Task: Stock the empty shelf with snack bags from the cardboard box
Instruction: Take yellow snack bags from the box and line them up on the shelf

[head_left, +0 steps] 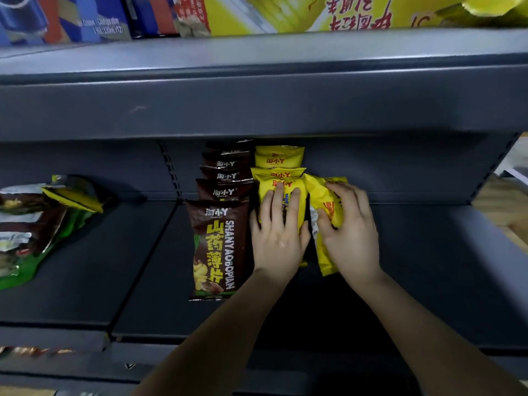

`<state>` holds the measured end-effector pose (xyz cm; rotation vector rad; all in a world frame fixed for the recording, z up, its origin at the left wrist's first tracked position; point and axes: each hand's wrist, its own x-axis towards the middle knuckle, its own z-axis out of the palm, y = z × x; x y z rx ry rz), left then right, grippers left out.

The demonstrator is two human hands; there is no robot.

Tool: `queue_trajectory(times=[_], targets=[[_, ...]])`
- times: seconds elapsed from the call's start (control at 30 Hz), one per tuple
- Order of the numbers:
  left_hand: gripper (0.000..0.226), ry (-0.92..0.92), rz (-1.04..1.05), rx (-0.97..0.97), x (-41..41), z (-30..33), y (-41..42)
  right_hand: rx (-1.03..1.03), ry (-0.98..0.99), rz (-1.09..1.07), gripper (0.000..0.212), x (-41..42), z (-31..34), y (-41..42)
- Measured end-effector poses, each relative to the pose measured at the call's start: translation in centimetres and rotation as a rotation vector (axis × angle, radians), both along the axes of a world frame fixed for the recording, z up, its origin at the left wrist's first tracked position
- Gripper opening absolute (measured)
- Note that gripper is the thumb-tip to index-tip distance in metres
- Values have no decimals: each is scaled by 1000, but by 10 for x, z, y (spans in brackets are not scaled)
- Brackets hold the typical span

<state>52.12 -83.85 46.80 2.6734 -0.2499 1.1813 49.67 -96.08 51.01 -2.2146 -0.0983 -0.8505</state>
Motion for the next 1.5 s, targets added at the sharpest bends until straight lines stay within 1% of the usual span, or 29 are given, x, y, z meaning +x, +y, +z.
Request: queue_trajectory(times=[0.17, 0.4, 0.63, 0.73, 0.87, 0.97, 1.1, 1.17, 1.2, 1.23, 1.3, 1.33, 1.4, 1.47, 1.5], targets=[[59, 0, -13, -15, 2, -4, -1, 11, -3, 4, 44, -2, -4, 0], [52, 86, -57, -89, -12, 1, 2, 48, -50, 51, 42, -20, -5, 6], [42, 118, -194, -298, -49, 11, 9, 74, -50, 69, 42, -38, -5, 17], [43, 120, -254, -413, -61, 17, 13, 69, -51, 67, 43, -42, -4, 30], [50, 179, -301, -568, -73, 29, 15, 59, -56, 55, 41, -43, -9, 51], [54, 264, -336, -641, -77, 37, 17, 27, -20, 9, 46, -41, -18, 63], [62, 393, -340, -682, -78, 42, 19, -80, 58, -75, 53, -36, -31, 81], [59, 429, -330, -664, -77, 41, 19, -70, 10, -46, 59, -34, -36, 84], [56, 437, -323, -657, -76, 41, 19, -8, -38, 2, 59, -34, -38, 83], [55, 441, -315, -650, -75, 41, 18, 114, -64, 65, 57, -35, -36, 82], [57, 451, -296, -636, -73, 41, 15, 412, -19, 196, 59, -39, -32, 75], [60, 452, -289, -632, -73, 41, 12, 501, 8, 218, 62, -41, -29, 72], [65, 437, -284, -633, -72, 39, 9, 593, 70, 247, 64, -37, -29, 63], [73, 448, -280, -660, -72, 38, 7, 712, 167, 336, 49, -32, -27, 56], [76, 467, -281, -682, -73, 37, 7, 736, 212, 362, 41, -29, -24, 53]])
